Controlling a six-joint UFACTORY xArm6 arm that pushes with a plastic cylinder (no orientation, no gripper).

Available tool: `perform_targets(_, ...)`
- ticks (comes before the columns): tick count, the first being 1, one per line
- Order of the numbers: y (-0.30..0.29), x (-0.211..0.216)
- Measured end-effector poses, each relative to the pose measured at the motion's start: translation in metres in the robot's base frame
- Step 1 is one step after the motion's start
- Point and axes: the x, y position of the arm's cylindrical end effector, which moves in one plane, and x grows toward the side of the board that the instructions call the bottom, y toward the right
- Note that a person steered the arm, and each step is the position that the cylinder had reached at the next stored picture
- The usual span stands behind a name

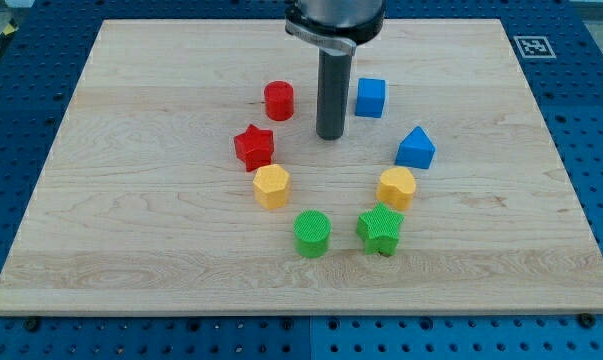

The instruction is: Point your arm to the right of yellow heart

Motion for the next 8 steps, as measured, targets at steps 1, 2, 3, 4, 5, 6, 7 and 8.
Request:
perform_targets(1,0.002,-0.02)
perform_targets(2,0.002,-0.038)
perform_targets(3,0.002,-0.055)
perform_targets(4,0.002,-0.072)
perform_targets(5,0.002,-0.079)
perform_targets(6,0.014,-0.086)
perform_targets(7,0.068,-0.102)
perform_targets(8,0.132,-0.098)
